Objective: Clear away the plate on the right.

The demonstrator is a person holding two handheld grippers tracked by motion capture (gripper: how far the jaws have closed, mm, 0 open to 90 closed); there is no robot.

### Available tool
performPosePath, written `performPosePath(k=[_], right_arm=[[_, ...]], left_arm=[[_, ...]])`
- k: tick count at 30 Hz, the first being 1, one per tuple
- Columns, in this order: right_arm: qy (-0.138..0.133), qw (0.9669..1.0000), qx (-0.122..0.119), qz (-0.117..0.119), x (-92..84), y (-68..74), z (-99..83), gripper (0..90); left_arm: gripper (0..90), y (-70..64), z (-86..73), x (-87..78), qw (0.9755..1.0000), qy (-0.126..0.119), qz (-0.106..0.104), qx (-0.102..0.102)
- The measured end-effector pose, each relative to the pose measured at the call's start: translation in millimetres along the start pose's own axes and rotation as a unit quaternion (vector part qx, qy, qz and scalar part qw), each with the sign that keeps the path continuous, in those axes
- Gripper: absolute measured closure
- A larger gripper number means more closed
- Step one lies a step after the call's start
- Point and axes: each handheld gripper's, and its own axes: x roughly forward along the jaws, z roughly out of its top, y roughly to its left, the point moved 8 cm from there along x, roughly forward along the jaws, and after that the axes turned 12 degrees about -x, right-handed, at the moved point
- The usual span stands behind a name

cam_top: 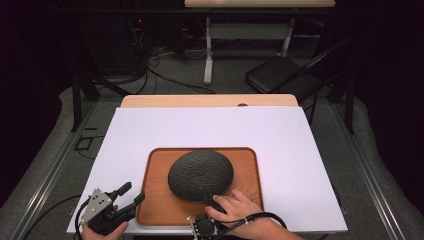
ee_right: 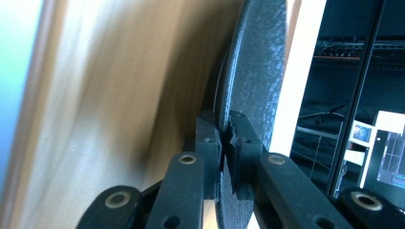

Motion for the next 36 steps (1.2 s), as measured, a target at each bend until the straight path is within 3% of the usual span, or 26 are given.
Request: performPosePath(k=[13,27,36], right_arm=[[-0.017,0.9990,0.018,0.037,11.6,18.4,5.3,77.4],[-0.047,0.9963,0.034,0.064,9.4,16.7,5.3,73.4],[-0.081,0.9940,0.055,0.048,-9.1,6.2,8.0,58.1]], left_arm=[[41.5,-0.7,-0.4,0.5,1.0000,0.001,-0.001,0.000],[41.5,-0.7,-0.4,0.3,1.0000,0.001,-0.001,0.000],[41.3,-1.4,-0.6,0.5,1.0000,0.001,-0.002,0.000]])
